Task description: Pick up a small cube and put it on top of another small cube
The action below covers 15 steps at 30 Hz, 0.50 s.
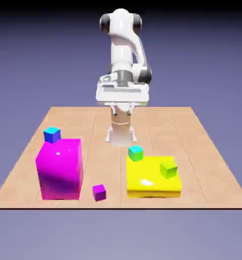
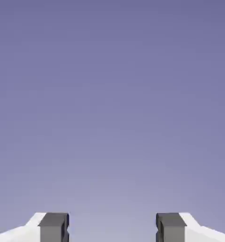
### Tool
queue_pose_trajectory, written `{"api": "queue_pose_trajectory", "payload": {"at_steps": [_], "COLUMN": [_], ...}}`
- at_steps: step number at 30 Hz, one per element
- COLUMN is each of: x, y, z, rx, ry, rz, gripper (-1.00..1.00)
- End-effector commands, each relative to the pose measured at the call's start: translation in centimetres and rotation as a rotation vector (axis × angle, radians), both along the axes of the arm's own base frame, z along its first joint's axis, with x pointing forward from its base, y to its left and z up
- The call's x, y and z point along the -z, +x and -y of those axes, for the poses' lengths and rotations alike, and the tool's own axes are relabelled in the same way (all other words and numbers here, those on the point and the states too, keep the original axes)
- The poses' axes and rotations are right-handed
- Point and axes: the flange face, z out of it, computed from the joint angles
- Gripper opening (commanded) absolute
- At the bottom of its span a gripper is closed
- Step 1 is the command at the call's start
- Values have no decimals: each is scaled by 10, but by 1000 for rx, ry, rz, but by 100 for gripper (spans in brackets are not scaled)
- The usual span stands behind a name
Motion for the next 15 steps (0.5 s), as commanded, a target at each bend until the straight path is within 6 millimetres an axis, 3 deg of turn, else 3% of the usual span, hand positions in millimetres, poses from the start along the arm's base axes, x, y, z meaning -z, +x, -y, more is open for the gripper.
{"api": "queue_pose_trajectory", "payload": {"at_steps": [1, 8, 15], "x": [7, 64, 134], "y": [9, 62, 102], "z": [2, 17, 36], "rx": [-8, -70, -136], "ry": [-5, -44, -93], "rz": [-41, -324, -607], "gripper": [0, 0, 0]}}
